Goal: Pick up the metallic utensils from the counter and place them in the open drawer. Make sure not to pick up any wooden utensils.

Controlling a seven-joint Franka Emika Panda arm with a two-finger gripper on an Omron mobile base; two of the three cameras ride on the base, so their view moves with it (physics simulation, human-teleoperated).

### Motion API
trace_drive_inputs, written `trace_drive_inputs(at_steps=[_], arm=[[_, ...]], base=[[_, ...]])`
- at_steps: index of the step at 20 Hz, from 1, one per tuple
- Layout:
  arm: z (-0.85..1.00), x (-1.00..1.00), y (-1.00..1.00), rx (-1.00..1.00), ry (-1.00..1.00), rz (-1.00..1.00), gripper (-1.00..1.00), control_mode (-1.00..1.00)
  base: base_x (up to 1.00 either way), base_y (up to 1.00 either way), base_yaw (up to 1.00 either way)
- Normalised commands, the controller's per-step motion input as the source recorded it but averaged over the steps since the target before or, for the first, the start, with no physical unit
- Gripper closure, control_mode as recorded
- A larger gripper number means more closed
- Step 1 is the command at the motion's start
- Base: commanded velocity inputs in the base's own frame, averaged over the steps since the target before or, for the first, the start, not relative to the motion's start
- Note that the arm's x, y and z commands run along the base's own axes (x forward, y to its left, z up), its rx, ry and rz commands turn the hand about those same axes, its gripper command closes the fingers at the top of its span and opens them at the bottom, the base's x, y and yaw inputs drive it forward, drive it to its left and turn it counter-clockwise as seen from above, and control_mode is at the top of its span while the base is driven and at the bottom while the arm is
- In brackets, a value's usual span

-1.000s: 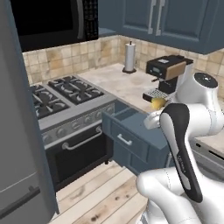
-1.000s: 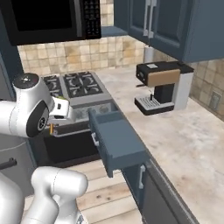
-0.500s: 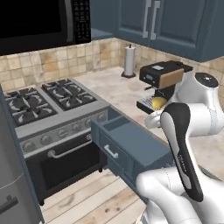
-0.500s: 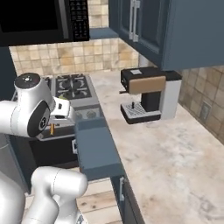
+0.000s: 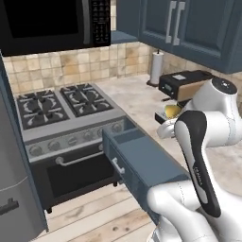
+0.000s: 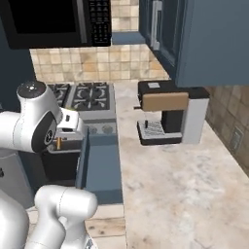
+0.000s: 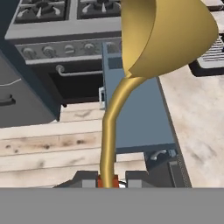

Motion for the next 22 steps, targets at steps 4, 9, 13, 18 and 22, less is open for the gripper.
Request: trace_drive_inputs(at_steps=[4,9,13,18,22], arm=[[0.00,0.00,0.00,0.00,0.00,0.00,1.00,1.00],[0.00,0.00,0.00,0.00,0.00,0.00,1.00,1.00],[0.00,0.00,0.00,0.00,0.00,0.00,1.00,1.00],[0.00,0.00,0.00,0.00,0.00,0.00,1.00,1.00],[0.00,0.00,0.00,0.00,0.00,0.00,1.00,1.00]], base=[[0.23,-0.44,0.34],[0.21,-0.51,0.34],[0.17,-0.70,0.25],[0.03,-0.41,0.00],[0.00,-0.53,0.00]])
